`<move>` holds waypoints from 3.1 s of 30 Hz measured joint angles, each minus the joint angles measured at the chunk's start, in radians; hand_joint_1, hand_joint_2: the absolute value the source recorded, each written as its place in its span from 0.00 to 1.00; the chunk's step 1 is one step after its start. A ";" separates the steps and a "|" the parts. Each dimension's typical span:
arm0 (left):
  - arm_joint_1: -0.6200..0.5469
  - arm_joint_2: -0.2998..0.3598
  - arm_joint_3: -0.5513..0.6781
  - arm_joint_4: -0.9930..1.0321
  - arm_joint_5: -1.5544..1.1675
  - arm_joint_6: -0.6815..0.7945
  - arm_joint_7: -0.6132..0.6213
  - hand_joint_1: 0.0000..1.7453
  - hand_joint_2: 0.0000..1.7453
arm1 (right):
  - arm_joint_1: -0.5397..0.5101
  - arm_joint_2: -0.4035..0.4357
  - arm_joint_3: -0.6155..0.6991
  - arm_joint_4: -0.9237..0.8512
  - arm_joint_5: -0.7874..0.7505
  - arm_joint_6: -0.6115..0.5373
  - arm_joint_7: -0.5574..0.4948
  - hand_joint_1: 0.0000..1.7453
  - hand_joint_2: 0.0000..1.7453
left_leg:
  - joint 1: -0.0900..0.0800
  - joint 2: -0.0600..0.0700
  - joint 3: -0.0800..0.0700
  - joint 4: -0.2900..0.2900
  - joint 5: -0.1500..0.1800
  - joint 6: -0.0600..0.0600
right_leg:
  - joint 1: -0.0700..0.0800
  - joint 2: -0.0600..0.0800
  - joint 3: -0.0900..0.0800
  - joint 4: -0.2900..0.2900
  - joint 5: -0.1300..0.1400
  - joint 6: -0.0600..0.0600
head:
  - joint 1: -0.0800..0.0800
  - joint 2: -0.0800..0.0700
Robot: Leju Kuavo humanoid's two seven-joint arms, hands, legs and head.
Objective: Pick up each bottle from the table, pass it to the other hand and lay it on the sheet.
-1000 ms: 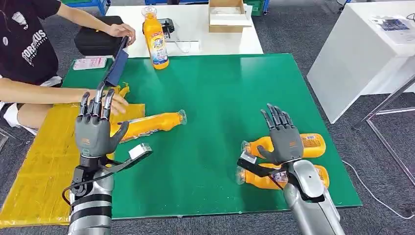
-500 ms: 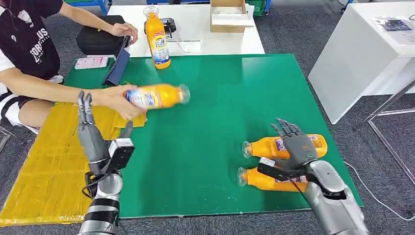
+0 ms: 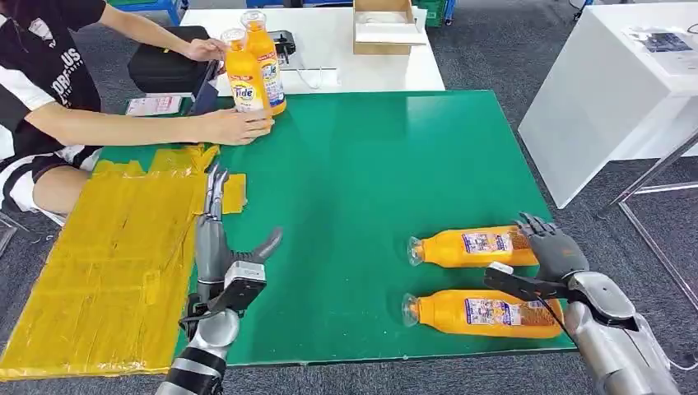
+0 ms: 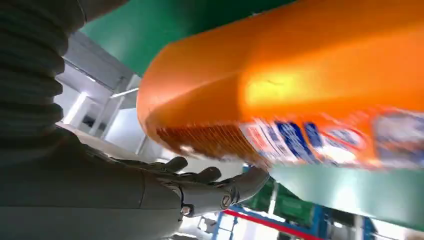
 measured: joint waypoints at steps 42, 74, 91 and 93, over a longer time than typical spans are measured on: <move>0.028 -0.005 -0.152 0.014 0.134 -0.225 0.027 0.00 1.00 | 0.143 0.337 -0.120 -0.190 -0.141 -0.484 -0.126 1.00 1.00 | 0.003 0.005 0.008 0.000 -0.001 -0.001 | 0.003 0.005 0.006 0.000 -0.001 -0.001 | 0.000 0.000; 0.065 -0.014 -0.186 -0.063 0.346 -0.495 0.078 0.00 1.00 | 0.323 0.656 0.066 -0.406 -0.695 0.114 -0.273 1.00 1.00 | 0.003 0.005 0.002 -0.001 -0.001 -0.001 | 0.002 0.003 0.000 0.000 -0.001 -0.001 | 0.000 0.000; 0.064 -0.014 -0.199 -0.063 0.452 -0.556 0.071 1.00 1.00 | 0.279 0.665 0.197 -0.265 -0.704 0.066 -0.292 1.00 1.00 | 0.003 0.005 0.002 -0.001 -0.001 -0.001 | 0.002 0.004 0.000 0.000 -0.001 -0.001 | 0.000 0.000; 0.065 -0.014 -0.199 -0.064 0.480 -0.570 0.066 1.00 1.00 | 0.273 0.666 0.203 -0.253 -0.709 0.066 -0.292 1.00 1.00 | 0.003 0.005 0.002 -0.001 -0.001 -0.001 | 0.003 0.004 0.000 0.000 -0.001 -0.001 | 0.000 0.000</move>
